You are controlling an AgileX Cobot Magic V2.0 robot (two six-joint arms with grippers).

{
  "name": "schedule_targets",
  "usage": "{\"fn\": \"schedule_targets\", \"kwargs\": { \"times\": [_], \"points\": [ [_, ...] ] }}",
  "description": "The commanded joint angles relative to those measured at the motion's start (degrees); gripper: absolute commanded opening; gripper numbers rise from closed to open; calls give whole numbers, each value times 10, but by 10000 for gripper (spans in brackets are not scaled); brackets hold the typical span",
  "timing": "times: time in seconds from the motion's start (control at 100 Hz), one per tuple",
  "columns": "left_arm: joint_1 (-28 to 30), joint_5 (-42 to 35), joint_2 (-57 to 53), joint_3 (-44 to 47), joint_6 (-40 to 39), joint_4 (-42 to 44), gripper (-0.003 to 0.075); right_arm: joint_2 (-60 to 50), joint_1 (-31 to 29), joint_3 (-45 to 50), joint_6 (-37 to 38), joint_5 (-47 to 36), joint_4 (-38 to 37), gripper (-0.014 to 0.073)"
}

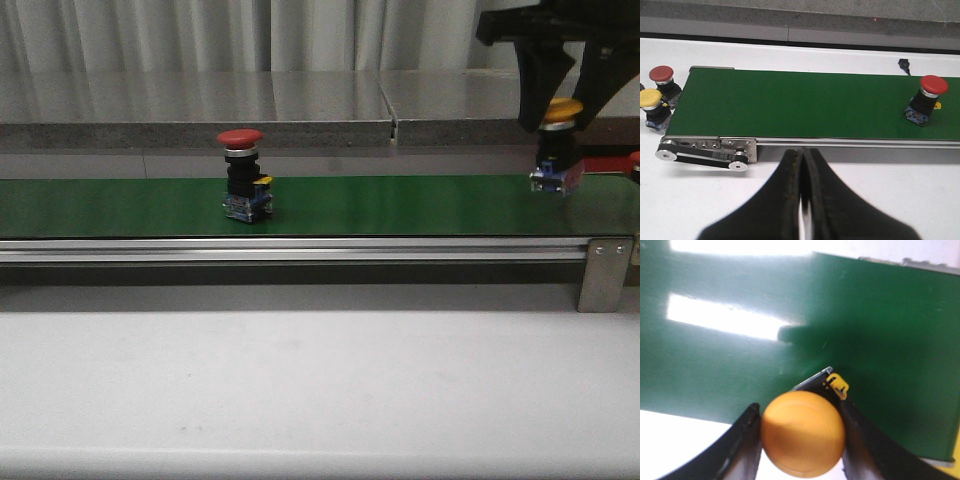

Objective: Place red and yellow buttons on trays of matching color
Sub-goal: 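Lower the right gripper onto the yellow button on the belt and grasp, then carry the yellow button into the yellow tray and open the right gripper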

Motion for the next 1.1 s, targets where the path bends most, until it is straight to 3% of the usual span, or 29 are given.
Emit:
{"fn": "schedule_targets", "kwargs": {
  "times": [0.0, 0.5, 1.09],
  "points": [
    [-4, -38, 0, -15, -6, -5, -20, -55, -15, -11, 8, -7, -10, 260],
    [-4, -38, 0, -15, -6, -5, -20, -193, -157, 155, 22, -24, -20, 260],
    [-4, -38, 0, -15, -6, -5, -20, -199, -264, 307, 22, -190, 22, 260]
  ]
}}
